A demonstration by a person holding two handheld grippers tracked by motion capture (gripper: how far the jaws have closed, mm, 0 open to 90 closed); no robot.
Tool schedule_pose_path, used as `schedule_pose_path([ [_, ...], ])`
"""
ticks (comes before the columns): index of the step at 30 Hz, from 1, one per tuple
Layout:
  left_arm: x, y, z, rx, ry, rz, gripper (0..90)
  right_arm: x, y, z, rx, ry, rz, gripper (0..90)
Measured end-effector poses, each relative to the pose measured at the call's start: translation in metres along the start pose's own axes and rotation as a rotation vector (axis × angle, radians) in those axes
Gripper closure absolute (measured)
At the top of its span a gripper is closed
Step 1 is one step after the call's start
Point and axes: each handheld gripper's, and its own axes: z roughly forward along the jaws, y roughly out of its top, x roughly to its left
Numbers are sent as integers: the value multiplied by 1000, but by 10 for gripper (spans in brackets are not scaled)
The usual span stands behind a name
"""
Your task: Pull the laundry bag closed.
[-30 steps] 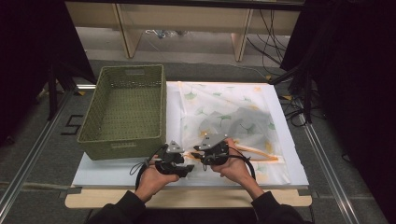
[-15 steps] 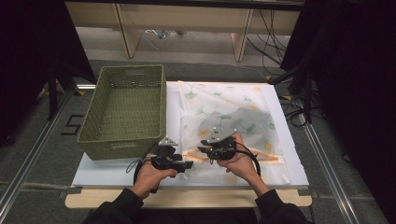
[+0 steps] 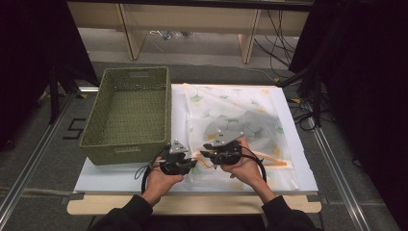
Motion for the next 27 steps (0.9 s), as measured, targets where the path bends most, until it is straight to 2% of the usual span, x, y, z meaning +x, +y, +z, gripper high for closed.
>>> schedule_pose_path([
  [3, -4, 0, 1, 4, 6, 3, 840, 2, 3, 1, -19, 22, 26, 701],
  [5, -5, -1, 1, 11, -3, -1, 823, 3, 4, 3, -18, 26, 23, 694],
  [9, -6, -7, 1, 29, -29, -47, 718, 6, 5, 4, -13, 34, 23, 679],
  [12, -8, -13, -3, 45, -26, -50, 696, 8, 6, 4, -9, 38, 27, 666],
  [14, -10, -13, -5, 44, -31, -47, 703, 9, 6, 5, -8, 40, 17, 655],
  [16, -12, -12, -6, 26, -9, -27, 765, 12, 7, 6, -5, 49, 14, 652],
  [17, -12, -11, -6, 34, -18, -10, 782, 14, 8, 8, -5, 53, 9, 646],
  [20, -14, -11, -6, 34, -12, -13, 838, 17, 10, 11, -1, 59, -1, 636],
  [27, -15, -11, -5, 28, -11, -8, 854, 18, 12, 19, 11, 74, -6, 613],
])
